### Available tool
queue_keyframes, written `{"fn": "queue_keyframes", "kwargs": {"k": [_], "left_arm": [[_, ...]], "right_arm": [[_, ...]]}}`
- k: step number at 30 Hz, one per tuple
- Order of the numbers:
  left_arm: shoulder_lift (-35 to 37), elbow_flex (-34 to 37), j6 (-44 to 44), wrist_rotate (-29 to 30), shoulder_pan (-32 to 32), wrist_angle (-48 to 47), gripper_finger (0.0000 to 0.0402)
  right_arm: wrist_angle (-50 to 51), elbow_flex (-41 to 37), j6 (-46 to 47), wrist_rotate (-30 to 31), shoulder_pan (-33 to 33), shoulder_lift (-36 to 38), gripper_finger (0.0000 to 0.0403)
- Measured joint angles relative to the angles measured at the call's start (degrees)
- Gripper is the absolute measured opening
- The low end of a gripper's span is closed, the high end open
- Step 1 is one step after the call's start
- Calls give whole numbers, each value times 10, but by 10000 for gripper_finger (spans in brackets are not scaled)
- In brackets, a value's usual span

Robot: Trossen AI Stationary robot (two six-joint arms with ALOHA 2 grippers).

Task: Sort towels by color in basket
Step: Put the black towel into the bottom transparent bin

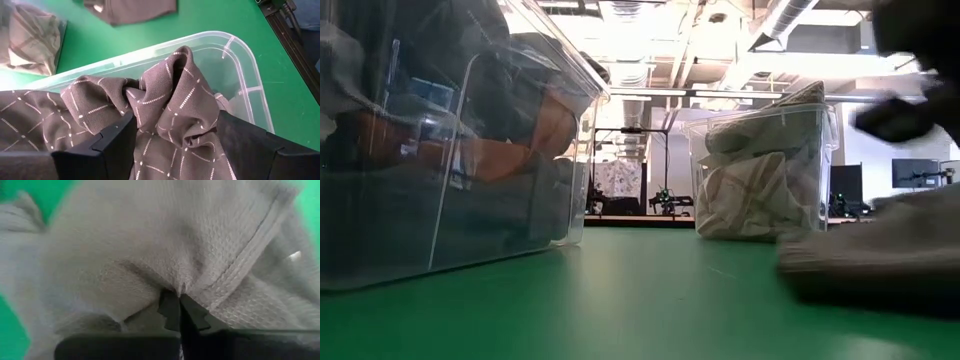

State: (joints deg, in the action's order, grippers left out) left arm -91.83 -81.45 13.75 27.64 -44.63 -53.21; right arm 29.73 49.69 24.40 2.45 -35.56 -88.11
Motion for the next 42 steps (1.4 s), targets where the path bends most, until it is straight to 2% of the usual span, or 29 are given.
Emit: {"fn": "queue_keyframes", "kwargs": {"k": [9,16,18,23,31,37,42], "left_arm": [[0,0,-44,4,0,31,264],[0,0,-110,81,0,73,264],[0,0,-114,98,0,66,264],[9,-20,-59,135,-5,-9,264],[74,-24,86,174,-32,-137,264],[114,-24,222,175,-53,-253,264],[120,-15,273,175,-63,-293,264]], "right_arm": [[14,122,-209,82,38,48,13],[2,199,-352,169,51,71,13],[-6,217,-389,177,61,72,13],[-69,248,-474,177,103,72,16],[-180,269,-558,167,195,72,17],[-319,269,-593,103,262,72,17],[-454,269,-594,21,309,72,17]]}}
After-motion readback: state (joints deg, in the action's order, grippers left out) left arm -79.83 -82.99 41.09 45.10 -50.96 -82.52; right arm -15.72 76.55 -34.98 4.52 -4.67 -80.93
